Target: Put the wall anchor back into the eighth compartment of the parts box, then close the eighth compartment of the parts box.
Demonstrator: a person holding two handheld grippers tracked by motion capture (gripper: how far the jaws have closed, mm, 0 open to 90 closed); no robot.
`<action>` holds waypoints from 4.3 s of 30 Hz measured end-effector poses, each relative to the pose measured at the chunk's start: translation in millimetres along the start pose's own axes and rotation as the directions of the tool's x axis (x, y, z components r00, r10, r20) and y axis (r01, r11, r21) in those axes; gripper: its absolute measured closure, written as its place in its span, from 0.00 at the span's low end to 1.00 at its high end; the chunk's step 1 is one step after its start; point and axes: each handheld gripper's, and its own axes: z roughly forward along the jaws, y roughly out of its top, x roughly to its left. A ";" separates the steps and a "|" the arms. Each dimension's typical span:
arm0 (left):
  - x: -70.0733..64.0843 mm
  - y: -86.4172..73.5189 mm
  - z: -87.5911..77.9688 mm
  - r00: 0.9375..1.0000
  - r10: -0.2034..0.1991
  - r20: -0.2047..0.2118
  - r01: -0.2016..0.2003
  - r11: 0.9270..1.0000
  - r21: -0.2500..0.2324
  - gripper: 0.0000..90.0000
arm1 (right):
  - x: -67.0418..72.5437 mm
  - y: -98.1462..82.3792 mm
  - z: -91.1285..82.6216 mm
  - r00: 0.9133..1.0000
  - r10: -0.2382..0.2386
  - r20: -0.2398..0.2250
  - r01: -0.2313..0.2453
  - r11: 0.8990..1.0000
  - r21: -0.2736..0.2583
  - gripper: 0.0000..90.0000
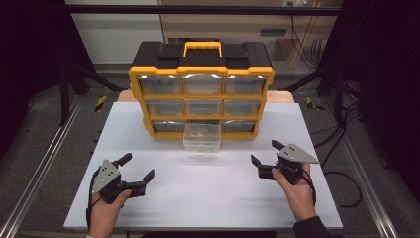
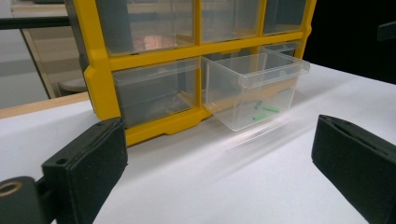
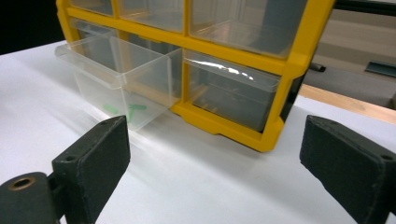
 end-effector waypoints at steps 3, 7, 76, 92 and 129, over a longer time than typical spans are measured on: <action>-3.8 1.1 1.6 1.000 -0.001 0.015 0.001 1.000 0.008 0.04 | 0.9 -3.0 1.1 1.000 0.005 -0.010 -0.005 1.000 0.005 0.09; -11.1 5.0 9.8 1.000 0.006 0.025 -0.006 1.000 0.027 0.04 | -0.8 -11.0 3.1 1.000 0.012 -0.008 -0.012 1.000 0.022 0.08; -78.4 60.6 104.6 0.982 0.037 0.183 -0.060 0.990 0.124 0.57 | 1.5 -26.1 0.8 1.000 0.014 0.011 -0.015 0.998 0.059 0.09; -82.6 49.8 123.7 0.984 0.000 0.181 -0.051 0.960 0.274 0.98 | 1.2 -25.9 0.2 1.000 0.008 0.009 -0.008 0.998 0.055 0.09; -73.2 37.6 183.8 0.998 0.051 0.041 -0.064 0.878 0.475 1.00 | 0.1 -24.6 2.6 1.000 -0.011 0.005 0.011 0.998 0.063 0.10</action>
